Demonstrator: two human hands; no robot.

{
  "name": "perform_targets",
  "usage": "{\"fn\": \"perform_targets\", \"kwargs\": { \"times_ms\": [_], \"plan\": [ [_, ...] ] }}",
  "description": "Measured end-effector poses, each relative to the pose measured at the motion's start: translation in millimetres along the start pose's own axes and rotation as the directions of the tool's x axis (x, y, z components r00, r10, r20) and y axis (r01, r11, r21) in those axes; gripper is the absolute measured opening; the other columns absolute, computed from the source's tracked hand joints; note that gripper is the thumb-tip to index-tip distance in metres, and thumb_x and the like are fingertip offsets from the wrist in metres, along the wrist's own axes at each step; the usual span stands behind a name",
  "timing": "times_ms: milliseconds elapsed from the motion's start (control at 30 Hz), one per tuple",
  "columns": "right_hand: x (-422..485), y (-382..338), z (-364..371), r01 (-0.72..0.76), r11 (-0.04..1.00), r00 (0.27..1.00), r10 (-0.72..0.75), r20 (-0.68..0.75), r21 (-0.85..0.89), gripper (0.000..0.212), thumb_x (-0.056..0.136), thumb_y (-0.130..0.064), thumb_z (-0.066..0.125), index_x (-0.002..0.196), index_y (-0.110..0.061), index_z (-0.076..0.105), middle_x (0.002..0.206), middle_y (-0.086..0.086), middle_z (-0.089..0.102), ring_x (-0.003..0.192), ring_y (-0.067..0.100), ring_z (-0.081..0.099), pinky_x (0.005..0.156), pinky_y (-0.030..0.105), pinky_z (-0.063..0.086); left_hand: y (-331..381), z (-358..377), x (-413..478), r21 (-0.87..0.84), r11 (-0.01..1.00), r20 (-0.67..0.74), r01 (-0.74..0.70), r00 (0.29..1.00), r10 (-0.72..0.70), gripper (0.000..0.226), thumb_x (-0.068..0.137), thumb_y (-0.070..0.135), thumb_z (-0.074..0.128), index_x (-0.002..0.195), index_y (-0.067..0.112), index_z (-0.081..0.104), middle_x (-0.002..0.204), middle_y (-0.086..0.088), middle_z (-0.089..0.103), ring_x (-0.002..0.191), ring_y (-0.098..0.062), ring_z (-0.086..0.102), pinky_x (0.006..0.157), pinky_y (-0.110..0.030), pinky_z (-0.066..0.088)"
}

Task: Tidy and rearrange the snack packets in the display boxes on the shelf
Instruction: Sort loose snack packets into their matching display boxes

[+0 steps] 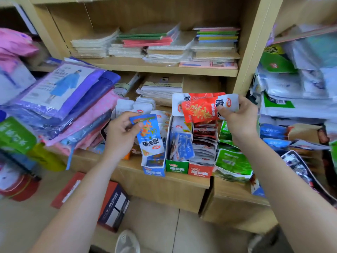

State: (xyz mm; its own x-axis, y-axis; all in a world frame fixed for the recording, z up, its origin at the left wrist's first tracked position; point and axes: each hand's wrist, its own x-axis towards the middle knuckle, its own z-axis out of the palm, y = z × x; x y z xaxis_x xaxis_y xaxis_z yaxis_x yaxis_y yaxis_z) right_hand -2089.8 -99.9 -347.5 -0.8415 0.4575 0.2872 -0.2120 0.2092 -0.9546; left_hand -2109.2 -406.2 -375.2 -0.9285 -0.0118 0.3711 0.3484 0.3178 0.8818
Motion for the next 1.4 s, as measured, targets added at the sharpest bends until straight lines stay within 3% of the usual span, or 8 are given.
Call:
{"fn": "perform_targets", "kwargs": {
  "times_ms": [267, 533, 667, 733, 900, 1100, 1233, 1400],
  "plan": [
    [7, 1, -7, 0.007, 1.0, 1.0, -0.007, -0.003, 0.002, 0.018, 0.085, -0.003, 0.073, 0.085, -0.021, 0.067, 0.087, 0.004, 0.074, 0.076, 0.015, 0.068, 0.074, 0.035, 0.06, -14, 22, 1, 0.365, 0.925, 0.269, -0.105, 0.963, 0.003, 0.024, 0.087, 0.005, 0.074, 0.093, 0.028, 0.07, 0.082, 0.011, 0.07, 0.08, -0.008, 0.071, 0.075, -0.026, 0.056],
    [11, 6, -16, 0.021, 1.0, 0.999, -0.022, -0.027, -0.021, 0.012, 0.086, -0.006, 0.073, 0.096, -0.007, 0.068, 0.089, 0.008, 0.074, 0.073, 0.014, 0.067, 0.071, 0.035, 0.061, -22, 17, 0, 0.568, 0.791, 0.175, -0.229, 0.972, 0.156, 0.038, 0.085, 0.013, 0.077, 0.122, 0.02, 0.07, 0.104, 0.005, 0.055, 0.1, -0.022, 0.057, 0.086, -0.034, 0.047],
    [14, 5, -27, 0.071, 0.996, 0.996, -0.074, -0.051, -0.062, 0.012, 0.086, -0.009, 0.073, 0.095, -0.014, 0.067, 0.083, -0.001, 0.071, 0.071, 0.011, 0.065, 0.069, 0.031, 0.056, -18, 23, -8, 0.606, 0.732, 0.188, -0.311, 0.95, 0.248, 0.027, 0.082, 0.013, 0.078, 0.107, 0.021, 0.072, 0.092, 0.01, 0.057, 0.092, -0.02, 0.056, 0.081, -0.034, 0.047],
    [18, 1, -34, 0.101, 0.99, 0.993, -0.107, -0.051, -0.1, 0.011, 0.086, -0.01, 0.073, 0.094, -0.014, 0.067, 0.081, -0.002, 0.07, 0.071, 0.012, 0.065, 0.068, 0.032, 0.054, -17, 26, -15, 0.679, 0.65, 0.299, -0.34, 0.937, 0.179, 0.019, 0.089, 0.033, 0.071, 0.105, 0.025, 0.075, 0.09, 0.01, 0.067, 0.097, -0.023, 0.055, 0.084, -0.04, 0.048],
    [30, -12, -52, 0.241, 0.928, 0.97, -0.231, 0.068, -0.285, 0.012, 0.086, -0.015, 0.071, 0.094, -0.009, 0.066, 0.089, 0.01, 0.072, 0.084, 0.029, 0.068, 0.073, 0.048, 0.057, -10, 37, -34, 0.75, 0.628, 0.437, -0.209, 0.869, -0.233, 0.094, 0.079, 0.087, 0.018, 0.141, 0.028, 0.056, 0.143, 0.009, 0.058, 0.138, -0.024, 0.029, 0.105, -0.04, 0.033],
    [30, -23, -60, 0.368, 0.861, 0.926, -0.308, 0.216, -0.35, 0.02, 0.088, -0.008, 0.071, 0.097, -0.024, 0.063, 0.086, -0.018, 0.065, 0.08, -0.004, 0.062, 0.07, 0.016, 0.049, -7, 41, -37, 0.705, 0.692, 0.435, -0.153, 0.865, -0.252, 0.067, 0.093, 0.056, 0.06, 0.151, 0.027, 0.043, 0.157, 0.003, 0.04, 0.148, -0.018, 0.009, 0.117, -0.043, 0.023],
    [30, -20, -58, 0.421, 0.803, 0.903, -0.327, 0.278, -0.422, 0.025, 0.087, -0.005, 0.07, 0.11, -0.016, 0.071, 0.101, 0.002, 0.073, 0.096, 0.02, 0.067, 0.085, 0.043, 0.056, -12, 44, -30, 0.657, 0.742, 0.431, -0.129, 0.873, -0.23, 0.066, 0.092, 0.049, 0.066, 0.15, 0.028, 0.043, 0.158, 0.002, 0.038, 0.147, -0.02, 0.012, 0.117, -0.044, 0.021],
    [32, -22, -49, 0.464, 0.778, 0.879, -0.344, 0.331, -0.423, 0.029, 0.089, -0.005, 0.068, 0.114, -0.018, 0.073, 0.106, 0.001, 0.074, 0.103, 0.017, 0.067, 0.087, 0.042, 0.057, -7, 50, -30, 0.613, 0.772, 0.356, -0.169, 0.931, -0.078, 0.061, 0.094, 0.036, 0.066, 0.15, 0.03, 0.044, 0.151, 0.006, 0.048, 0.149, -0.024, 0.019, 0.119, -0.046, 0.024]
  ]
}}
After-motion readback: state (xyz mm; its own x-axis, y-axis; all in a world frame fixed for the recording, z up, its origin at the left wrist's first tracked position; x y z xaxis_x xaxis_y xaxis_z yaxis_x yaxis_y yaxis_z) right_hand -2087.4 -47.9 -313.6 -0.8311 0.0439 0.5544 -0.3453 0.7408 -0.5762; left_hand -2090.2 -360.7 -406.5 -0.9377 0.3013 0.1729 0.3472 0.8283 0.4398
